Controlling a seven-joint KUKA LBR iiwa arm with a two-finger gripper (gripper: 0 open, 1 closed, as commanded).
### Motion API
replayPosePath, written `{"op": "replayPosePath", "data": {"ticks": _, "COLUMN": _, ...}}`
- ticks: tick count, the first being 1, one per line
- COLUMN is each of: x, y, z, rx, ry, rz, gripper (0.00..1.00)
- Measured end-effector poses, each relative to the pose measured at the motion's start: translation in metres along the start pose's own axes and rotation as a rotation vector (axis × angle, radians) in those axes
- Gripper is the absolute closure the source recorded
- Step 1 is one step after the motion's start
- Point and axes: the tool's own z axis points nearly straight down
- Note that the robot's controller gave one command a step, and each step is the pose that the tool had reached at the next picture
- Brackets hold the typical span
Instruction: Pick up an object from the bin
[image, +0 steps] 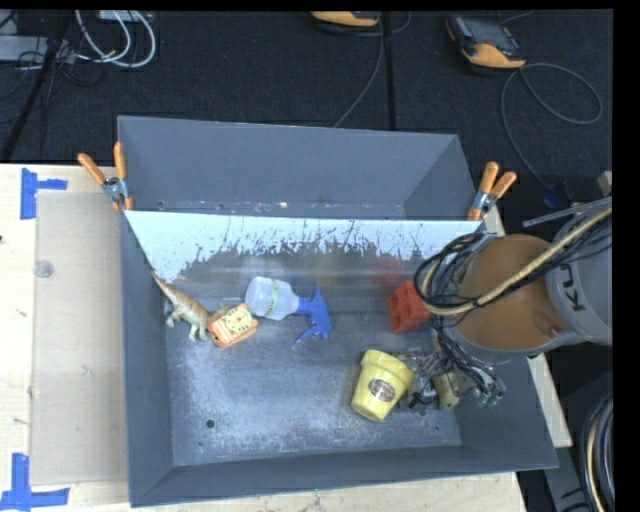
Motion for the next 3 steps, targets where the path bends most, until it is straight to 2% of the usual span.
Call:
{"op": "replayPosePath", "data": {"ticks": 1, "x": 0.002, "y": -0.006, "z": -0.084, "rx": 0.000, "ry": 0.000, "rz": 0.015, "gripper": 1.00}}
{"op": "replayPosePath", "data": {"ticks": 2, "x": 0.002, "y": -0.006, "z": -0.084, "rx": 0.000, "ry": 0.000, "rz": 0.015, "gripper": 1.00}}
{"op": "replayPosePath", "data": {"ticks": 3, "x": -0.003, "y": 0.000, "z": -0.130, "rx": -0.003, "ry": 0.007, "rz": 0.042, "gripper": 1.00}}
